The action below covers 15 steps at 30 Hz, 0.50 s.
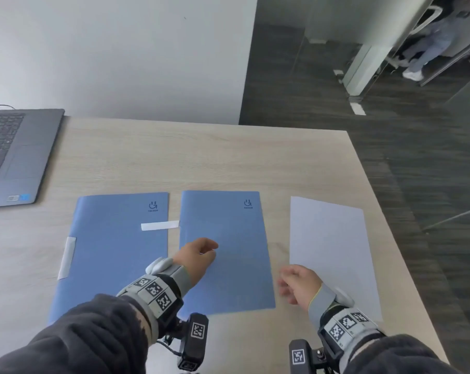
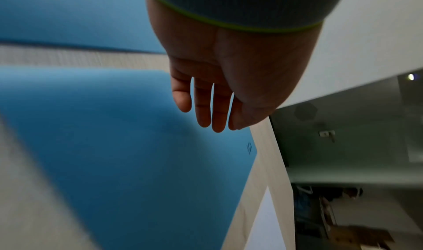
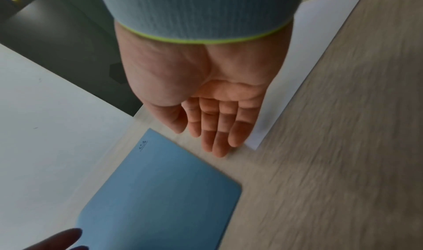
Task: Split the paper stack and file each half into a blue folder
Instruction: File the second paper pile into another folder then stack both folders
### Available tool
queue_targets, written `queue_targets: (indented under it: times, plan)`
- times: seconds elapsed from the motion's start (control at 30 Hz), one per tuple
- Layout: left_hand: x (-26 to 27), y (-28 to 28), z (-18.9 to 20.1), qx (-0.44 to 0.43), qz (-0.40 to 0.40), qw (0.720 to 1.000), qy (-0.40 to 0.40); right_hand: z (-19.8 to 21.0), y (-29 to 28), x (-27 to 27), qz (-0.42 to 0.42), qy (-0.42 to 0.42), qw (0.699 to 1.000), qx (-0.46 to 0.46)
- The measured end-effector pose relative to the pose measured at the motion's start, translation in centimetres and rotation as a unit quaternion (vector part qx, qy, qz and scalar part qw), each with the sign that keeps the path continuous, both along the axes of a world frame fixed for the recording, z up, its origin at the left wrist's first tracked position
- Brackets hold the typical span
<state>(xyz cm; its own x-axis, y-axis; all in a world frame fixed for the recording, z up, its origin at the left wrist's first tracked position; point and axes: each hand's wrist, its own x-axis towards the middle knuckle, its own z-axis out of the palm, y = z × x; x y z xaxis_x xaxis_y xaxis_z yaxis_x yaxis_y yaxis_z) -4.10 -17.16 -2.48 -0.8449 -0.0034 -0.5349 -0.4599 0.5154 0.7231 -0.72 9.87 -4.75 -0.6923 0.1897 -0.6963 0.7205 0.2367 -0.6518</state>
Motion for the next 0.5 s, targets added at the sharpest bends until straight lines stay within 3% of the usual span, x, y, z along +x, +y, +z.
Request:
queue_targets:
  times: [0.2, 0.37, 0.5]
  plan:
    - [1.4, 8.0, -0.9, -0.033, -0.131, 0.991, 0.006, 1.2, 5.9, 2.3, -0.017, 0.031, 0.999, 0.029]
    - [1.7, 15.9, -1.1, -0.11, -0.25, 0.957, 0.095, 1.3, 12.8, 5.0, -0.023, 0.079, 0.991, 0.108]
    - [1.8, 21.4, -1.3, -0.211, -0.301, 0.926, 0.083, 1.6, 18.2, 6.7, -0.08, 0.107, 0.978, 0.163]
